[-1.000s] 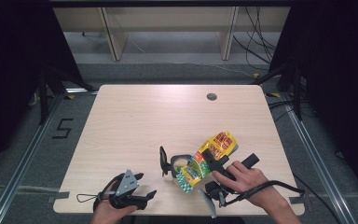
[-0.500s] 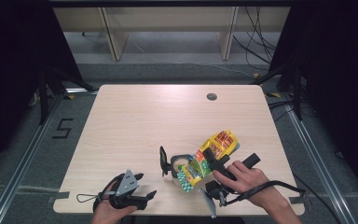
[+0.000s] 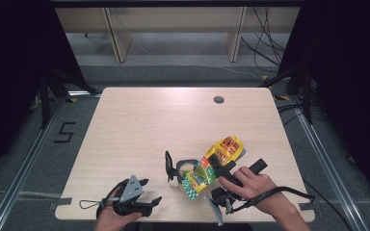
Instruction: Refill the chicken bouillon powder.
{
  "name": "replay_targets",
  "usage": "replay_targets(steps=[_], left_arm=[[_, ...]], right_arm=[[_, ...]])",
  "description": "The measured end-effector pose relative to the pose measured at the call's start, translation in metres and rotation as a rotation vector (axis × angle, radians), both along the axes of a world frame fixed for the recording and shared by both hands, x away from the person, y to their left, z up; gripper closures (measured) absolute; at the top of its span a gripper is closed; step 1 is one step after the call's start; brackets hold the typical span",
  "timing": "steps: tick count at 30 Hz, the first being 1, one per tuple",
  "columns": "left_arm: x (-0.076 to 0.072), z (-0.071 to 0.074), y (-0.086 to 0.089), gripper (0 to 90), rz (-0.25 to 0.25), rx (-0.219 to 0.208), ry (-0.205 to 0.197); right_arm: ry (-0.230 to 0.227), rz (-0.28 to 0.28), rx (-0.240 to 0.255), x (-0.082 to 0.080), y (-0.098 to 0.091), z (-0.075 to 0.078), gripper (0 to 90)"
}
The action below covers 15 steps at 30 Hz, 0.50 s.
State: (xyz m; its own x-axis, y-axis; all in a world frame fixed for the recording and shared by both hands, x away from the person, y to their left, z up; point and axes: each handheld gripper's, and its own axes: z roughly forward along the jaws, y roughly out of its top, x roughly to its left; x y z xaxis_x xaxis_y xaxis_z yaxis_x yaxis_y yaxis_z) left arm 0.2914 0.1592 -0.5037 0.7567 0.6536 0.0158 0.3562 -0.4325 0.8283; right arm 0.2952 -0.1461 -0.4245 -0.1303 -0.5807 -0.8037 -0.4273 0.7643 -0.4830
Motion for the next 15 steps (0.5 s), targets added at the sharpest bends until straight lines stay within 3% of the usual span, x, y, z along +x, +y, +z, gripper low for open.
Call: replay_targets(steps=[3, 5, 6, 8, 10, 11, 12, 13, 14, 15], left_arm=[[0.0014, 0.0008, 0.0025, 23.7, -0.012, 0.037, -0.007], [0.0004, -0.0004, 0.0005, 23.7, -0.002, 0.011, 0.008], [0.0008, 0.0002, 0.001, 23.7, 0.0, 0.026, 0.005], [0.0005, 0.0002, 0.0005, 23.7, 0.0, 0.022, -0.002], [0.0005, 0.0008, 0.0009, 23.7, -0.019, 0.016, -0.009], [-0.0002, 0.0003, -0.0001, 23.7, 0.002, -0.003, 0.004], [0.0015, 0.0009, 0.0008, 23.7, -0.014, 0.011, -0.011], [0.0023, 0.0014, 0.0027, 23.7, -0.019, 0.045, -0.015], [0.002, 0.0012, 0.0029, 23.7, -0.022, 0.049, -0.01], [-0.0004, -0.0009, -0.0007, 23.7, 0.002, -0.004, 0.003]], right_arm=[[-0.021, 0.038, -0.062, 0.0022, 0.001, 0.0041, 53.4], [-0.02, 0.024, -0.049, 0.0012, 0.0006, 0.0029, 53.4], [-0.024, 0.055, -0.067, 0.0016, 0.0018, 0.0035, 53.4], [0.001, 0.001, -0.002, -0.0009, 0.0003, -0.0004, 53.5], [0.003, -0.002, 0.001, -0.0005, -0.0003, 0.0007, 53.5], [-0.006, 0.017, -0.024, 0.0012, -0.0001, 0.0029, 53.5], [-0.004, -0.004, 0.0, 0.0001, -0.0013, 0.0016, 53.5], [-0.006, -0.007, -0.004, 0.0001, -0.0014, 0.0018, 53.5], [-0.009, -0.007, -0.005, -0.0002, -0.0014, 0.0013, 53.5], [-0.003, -0.005, -0.014, -0.0005, -0.0011, 0.0009, 53.5]])
